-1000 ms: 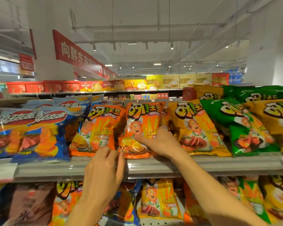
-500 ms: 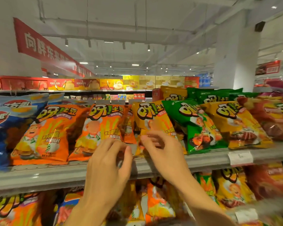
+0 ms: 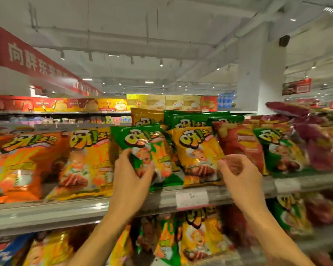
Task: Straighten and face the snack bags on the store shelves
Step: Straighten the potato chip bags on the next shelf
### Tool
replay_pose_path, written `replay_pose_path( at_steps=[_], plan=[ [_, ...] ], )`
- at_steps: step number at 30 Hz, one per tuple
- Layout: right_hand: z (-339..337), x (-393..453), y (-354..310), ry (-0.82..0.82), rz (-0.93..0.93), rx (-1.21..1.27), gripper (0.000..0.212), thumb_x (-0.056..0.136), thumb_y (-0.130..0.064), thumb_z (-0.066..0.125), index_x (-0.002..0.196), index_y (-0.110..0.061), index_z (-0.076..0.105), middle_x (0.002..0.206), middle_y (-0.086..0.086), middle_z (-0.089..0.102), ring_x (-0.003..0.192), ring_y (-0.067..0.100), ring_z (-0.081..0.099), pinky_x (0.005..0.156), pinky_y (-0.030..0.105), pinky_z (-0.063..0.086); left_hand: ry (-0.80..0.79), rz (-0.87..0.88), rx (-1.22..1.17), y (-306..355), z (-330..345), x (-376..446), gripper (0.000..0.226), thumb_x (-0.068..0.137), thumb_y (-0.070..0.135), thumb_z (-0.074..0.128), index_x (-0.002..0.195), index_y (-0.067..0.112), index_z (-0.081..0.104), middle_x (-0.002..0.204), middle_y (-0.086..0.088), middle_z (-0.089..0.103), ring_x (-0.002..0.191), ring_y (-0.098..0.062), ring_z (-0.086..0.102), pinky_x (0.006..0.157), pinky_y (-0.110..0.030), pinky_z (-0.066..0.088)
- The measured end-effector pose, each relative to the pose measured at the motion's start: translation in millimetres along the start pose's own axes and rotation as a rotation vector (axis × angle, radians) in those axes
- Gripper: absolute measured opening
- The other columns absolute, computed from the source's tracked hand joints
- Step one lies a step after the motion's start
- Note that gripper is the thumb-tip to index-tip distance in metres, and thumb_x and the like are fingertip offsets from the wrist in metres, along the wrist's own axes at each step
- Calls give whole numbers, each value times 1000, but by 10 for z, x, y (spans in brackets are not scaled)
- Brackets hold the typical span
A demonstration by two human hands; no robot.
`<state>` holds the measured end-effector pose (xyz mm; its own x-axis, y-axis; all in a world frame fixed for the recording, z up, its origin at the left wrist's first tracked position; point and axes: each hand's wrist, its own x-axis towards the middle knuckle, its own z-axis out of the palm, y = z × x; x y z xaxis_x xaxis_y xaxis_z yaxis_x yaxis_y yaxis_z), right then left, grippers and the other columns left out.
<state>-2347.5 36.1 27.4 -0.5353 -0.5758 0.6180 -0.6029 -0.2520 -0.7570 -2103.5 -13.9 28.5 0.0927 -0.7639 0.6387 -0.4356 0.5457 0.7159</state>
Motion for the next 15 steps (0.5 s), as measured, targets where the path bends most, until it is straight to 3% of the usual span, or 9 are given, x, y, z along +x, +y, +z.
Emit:
replay_pose_path(
  at_steps=[3, 6, 8, 9, 11, 13, 15],
  plan=[
    [-73, 266, 163, -101, 4, -132, 51, 90, -47, 71, 129, -18, 58, 119, 2, 64, 113, 22, 59, 97, 44, 50, 18, -143, 24, 52, 112, 115, 85, 87, 42, 71, 151, 11, 24, 143, -7, 46, 135, -29, 43, 101, -37, 38],
    [18, 478, 223, -327, 37, -173, 88, 79, -68, 70, 146, -17, 44, 132, 5, 58, 121, 25, 56, 100, 43, 48, -25, -325, 28, 65, 104, 251, 100, 82, 58, 71, 153, 9, 20, 150, -12, 44, 136, -34, 44, 104, -45, 39],
    [96, 596, 231, -481, 72, -129, 106, 64, -83, 68, 147, -21, 41, 129, -1, 59, 117, 21, 58, 94, 40, 49, -92, -413, 17, 59, 83, 331, 86, 76, 65, 71, 139, 13, 46, 135, -9, 57, 119, -27, 56, 95, -42, 46],
    [127, 660, 234, -533, 92, -106, 106, 59, -87, 68, 142, -25, 45, 124, -5, 62, 113, 19, 60, 92, 38, 49, -130, -426, 7, 54, 69, 359, 66, 74, 67, 72, 116, 17, 60, 112, -3, 65, 99, -19, 62, 81, -35, 48],
    [190, 793, 238, -601, 127, -68, 95, 56, -87, 73, 129, -27, 58, 116, -5, 68, 108, 18, 64, 93, 39, 52, -198, -434, -20, 63, 44, 392, 49, 71, 66, 75, 80, 20, 60, 76, 5, 62, 70, -8, 55, 61, -25, 39],
    [241, 897, 254, -659, 149, -43, 85, 59, -82, 77, 120, -22, 69, 108, 5, 75, 95, 17, 68, 87, 36, 55, -244, -462, -32, 50, 25, 422, 47, 69, 63, 79, 76, 20, 61, 75, 8, 64, 75, -8, 57, 60, -25, 36],
    [258, 925, 266, -686, 149, -18, 79, 64, -74, 79, 117, -15, 73, 107, 8, 76, 76, 10, 64, 72, 26, 51, -277, -477, -62, 36, 3, 447, 45, 67, 62, 82, 87, 24, 67, 86, 10, 69, 89, -11, 60, 66, -27, 39]
  ],
)
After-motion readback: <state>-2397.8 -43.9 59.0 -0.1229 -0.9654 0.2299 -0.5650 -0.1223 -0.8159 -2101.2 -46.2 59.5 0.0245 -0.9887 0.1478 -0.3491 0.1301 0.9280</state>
